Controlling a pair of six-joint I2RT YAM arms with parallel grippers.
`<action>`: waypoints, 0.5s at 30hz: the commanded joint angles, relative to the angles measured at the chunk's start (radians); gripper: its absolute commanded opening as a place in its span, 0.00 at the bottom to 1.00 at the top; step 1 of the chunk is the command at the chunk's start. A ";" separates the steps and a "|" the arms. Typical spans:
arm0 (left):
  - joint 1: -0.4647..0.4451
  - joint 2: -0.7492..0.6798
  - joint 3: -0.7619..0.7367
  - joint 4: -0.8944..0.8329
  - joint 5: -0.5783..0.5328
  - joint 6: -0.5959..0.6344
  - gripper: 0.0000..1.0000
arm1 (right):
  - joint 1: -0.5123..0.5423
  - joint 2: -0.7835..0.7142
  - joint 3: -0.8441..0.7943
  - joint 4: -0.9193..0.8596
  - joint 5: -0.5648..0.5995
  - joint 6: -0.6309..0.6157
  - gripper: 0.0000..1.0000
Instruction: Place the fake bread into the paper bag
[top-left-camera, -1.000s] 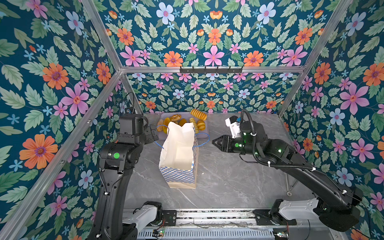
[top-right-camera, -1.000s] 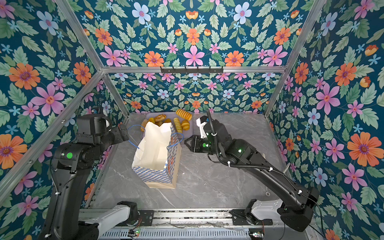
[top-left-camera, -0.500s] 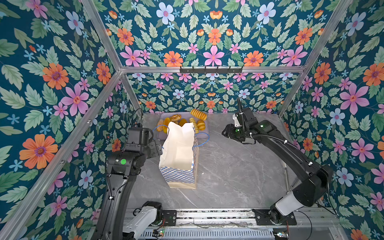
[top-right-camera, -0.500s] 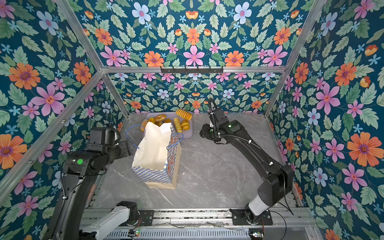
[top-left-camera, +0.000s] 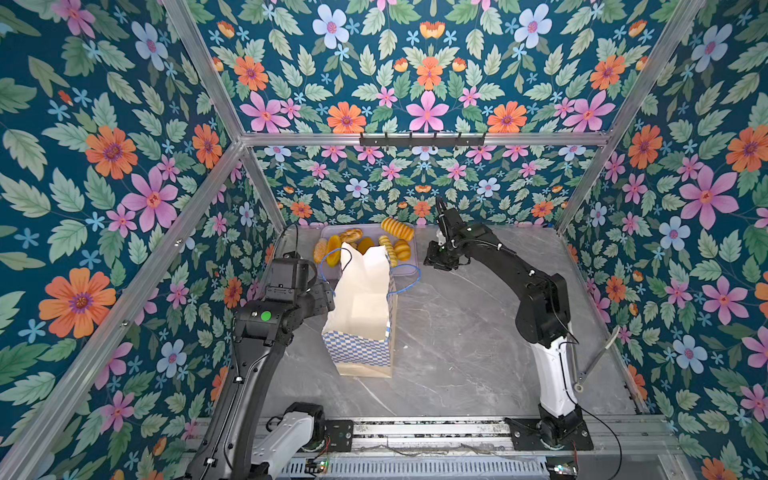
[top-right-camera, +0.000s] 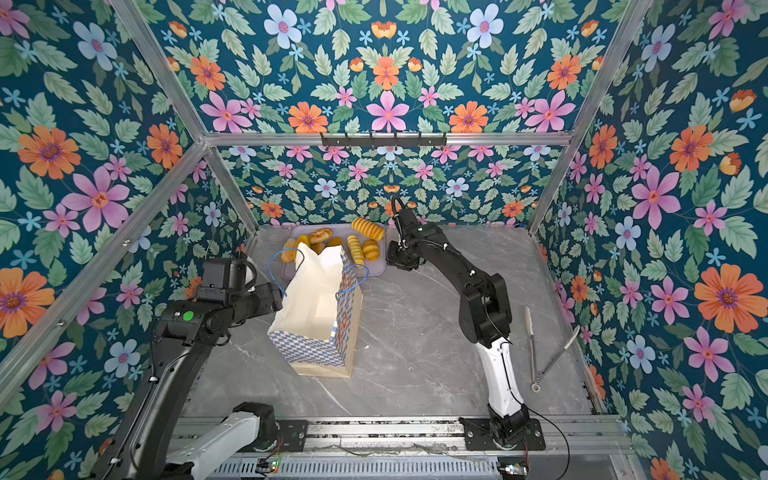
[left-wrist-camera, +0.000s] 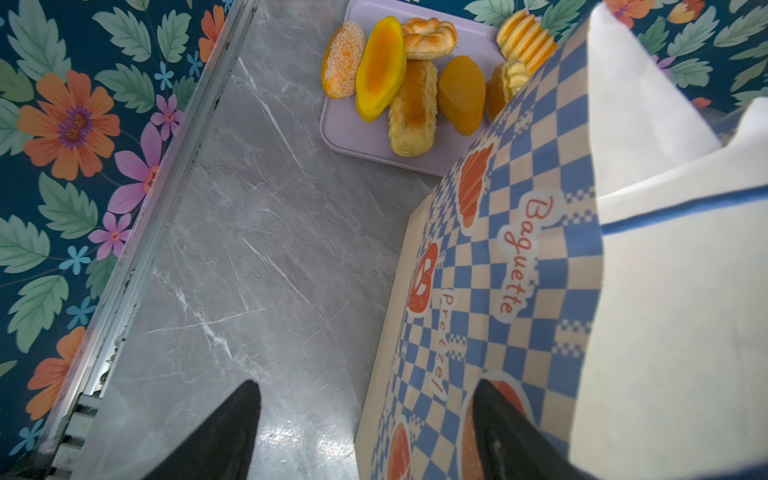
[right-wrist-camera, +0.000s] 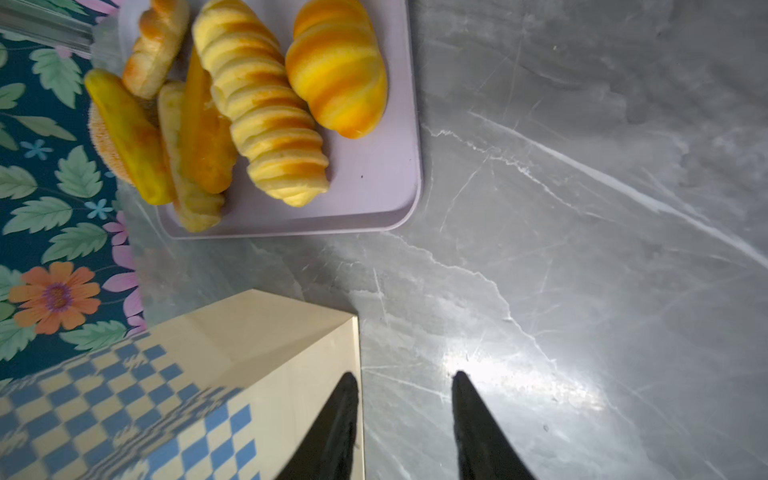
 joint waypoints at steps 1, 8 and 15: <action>0.001 -0.014 -0.013 0.056 0.045 -0.010 0.80 | 0.001 0.074 0.098 -0.049 0.019 -0.009 0.37; 0.000 -0.055 -0.010 0.034 0.027 0.002 0.91 | 0.002 0.246 0.296 -0.085 0.042 -0.009 0.36; 0.001 -0.086 0.051 -0.043 0.032 0.015 0.88 | 0.001 0.281 0.313 -0.055 0.021 0.000 0.37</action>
